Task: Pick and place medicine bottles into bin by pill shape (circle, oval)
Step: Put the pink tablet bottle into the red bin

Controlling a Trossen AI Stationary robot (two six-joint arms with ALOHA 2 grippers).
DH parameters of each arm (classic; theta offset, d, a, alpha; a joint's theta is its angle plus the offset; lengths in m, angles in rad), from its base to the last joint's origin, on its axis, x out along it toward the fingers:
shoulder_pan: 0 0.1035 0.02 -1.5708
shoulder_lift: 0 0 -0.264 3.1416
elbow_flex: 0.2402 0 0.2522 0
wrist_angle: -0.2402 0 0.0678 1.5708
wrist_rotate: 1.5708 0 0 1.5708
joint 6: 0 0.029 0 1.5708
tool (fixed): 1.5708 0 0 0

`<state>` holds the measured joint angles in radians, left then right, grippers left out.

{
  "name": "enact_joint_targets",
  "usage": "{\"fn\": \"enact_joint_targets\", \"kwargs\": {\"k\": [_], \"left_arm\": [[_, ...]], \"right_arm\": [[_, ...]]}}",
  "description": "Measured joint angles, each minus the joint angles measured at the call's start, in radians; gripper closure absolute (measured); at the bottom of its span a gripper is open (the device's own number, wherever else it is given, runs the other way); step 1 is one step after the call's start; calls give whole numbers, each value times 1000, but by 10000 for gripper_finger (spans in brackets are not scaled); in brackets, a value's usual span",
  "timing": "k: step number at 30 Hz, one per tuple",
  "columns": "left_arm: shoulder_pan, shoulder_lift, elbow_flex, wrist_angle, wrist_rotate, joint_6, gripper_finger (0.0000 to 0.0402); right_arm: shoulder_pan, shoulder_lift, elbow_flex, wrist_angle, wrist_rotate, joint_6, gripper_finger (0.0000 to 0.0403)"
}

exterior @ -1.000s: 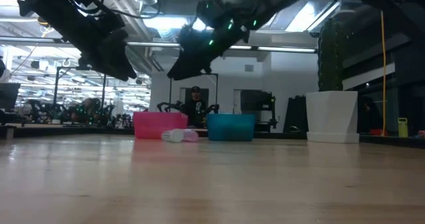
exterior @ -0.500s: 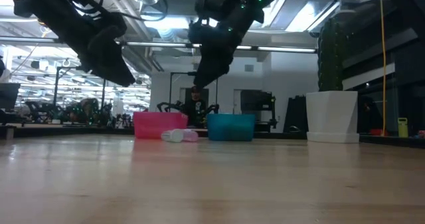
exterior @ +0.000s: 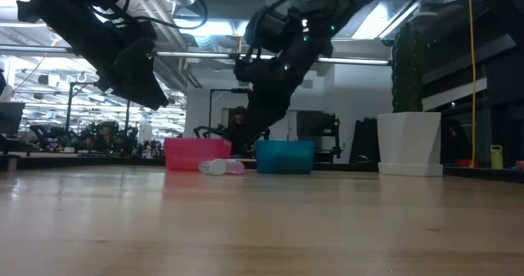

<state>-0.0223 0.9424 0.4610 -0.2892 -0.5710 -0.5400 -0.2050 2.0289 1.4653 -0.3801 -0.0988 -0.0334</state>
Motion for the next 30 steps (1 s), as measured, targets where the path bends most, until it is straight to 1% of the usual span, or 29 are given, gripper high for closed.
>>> {"fn": "enact_joint_targets", "kwargs": {"k": [5,11,14,20,27,30], "left_arm": [[0,0,0,5,0,0,195],[0,0,0,7,-3,0,195],[0,0,0,13,-18,0,195],[0,0,0,36,-30,31,195],[0,0,0,70,-30,53,195],[0,0,0,70,-30,53,195]], "right_arm": [[0,0,-91,208,121,7,210],[1,0,-182,382,140,33,210],[1,0,-193,402,156,61,210],[0,0,-146,386,160,55,210],[-27,0,-2,159,159,56,210],[-47,0,41,105,153,60,210]]}}
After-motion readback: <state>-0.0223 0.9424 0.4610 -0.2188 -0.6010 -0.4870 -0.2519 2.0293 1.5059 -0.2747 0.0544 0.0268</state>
